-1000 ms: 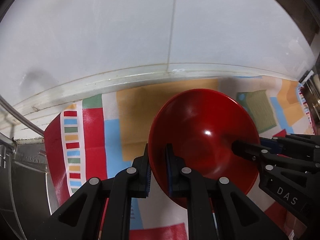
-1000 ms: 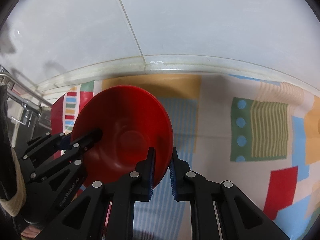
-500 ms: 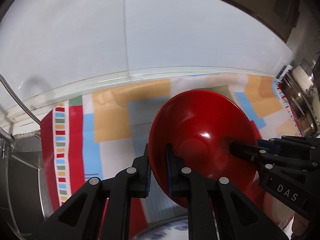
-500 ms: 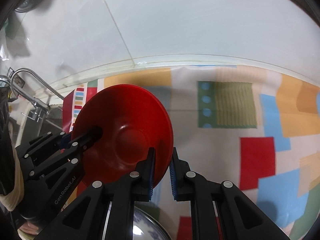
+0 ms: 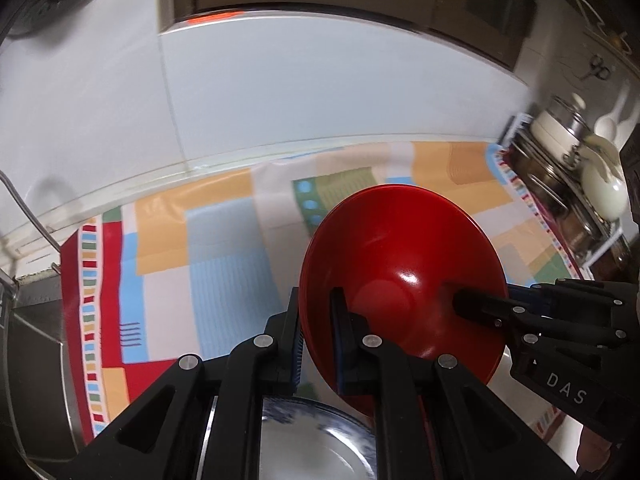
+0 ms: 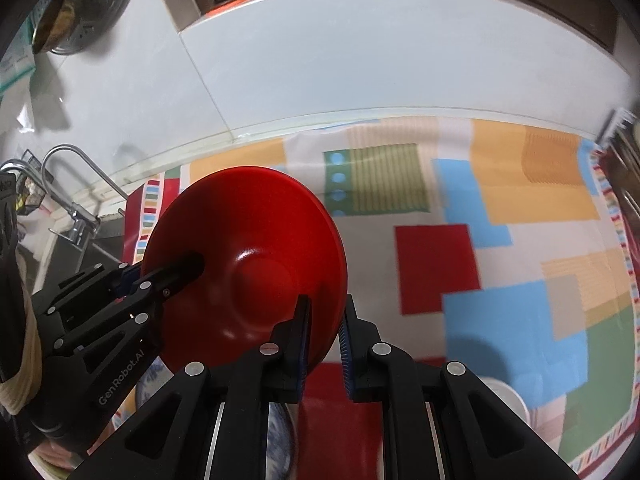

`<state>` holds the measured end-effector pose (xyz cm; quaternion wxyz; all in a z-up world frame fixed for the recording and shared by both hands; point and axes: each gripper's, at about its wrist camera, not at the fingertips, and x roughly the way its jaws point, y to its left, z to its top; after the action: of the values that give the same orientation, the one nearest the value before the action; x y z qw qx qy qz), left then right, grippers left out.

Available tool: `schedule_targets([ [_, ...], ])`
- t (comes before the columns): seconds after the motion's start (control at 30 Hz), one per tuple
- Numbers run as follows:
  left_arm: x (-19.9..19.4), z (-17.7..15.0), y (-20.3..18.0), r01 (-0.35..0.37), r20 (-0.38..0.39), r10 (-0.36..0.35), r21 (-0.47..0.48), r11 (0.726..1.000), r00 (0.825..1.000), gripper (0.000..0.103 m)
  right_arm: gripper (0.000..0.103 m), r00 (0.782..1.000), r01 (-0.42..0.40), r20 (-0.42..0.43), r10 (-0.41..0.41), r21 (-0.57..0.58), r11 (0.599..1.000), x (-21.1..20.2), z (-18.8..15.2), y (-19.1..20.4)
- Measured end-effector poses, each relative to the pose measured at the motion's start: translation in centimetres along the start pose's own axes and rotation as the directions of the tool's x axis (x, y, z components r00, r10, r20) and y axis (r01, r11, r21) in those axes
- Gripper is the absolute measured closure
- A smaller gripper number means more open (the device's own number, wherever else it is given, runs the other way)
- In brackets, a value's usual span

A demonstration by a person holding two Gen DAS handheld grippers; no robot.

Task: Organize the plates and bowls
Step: 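Lift the red bowl with both tools and carry it over the white bowl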

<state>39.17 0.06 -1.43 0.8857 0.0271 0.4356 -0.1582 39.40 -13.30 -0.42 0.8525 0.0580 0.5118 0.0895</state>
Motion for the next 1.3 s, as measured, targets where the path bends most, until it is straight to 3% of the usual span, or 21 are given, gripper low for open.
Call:
schedule_targets([
  [0.43, -1.1, -2.6, -8.2, 0.109, -0.03, -0.107, 0.055, 0.993, 0.994, 0.089, 0.088, 0.997, 0.067, 0.044, -0.071, 0.077, 0.995, -5.8, -6.1, -6.4],
  [0.73, -0.3, -4.2, -12.5, 0.15, -0.079, -0.142, 0.106, 0.983, 0.987, 0.088, 0.088, 0.994, 0.096, 0.028, -0.101, 0.136, 0.986, -7.0, -9.2, -10.4],
  [1.3, 2.5, -6.4, -15.1, 0.17, -0.173, -0.146, 0.13, 0.977, 0.974, 0.088, 0.088, 0.992, 0.127, -0.029, -0.124, 0.171, 0.977, -5.3, -12.2, -13.7],
])
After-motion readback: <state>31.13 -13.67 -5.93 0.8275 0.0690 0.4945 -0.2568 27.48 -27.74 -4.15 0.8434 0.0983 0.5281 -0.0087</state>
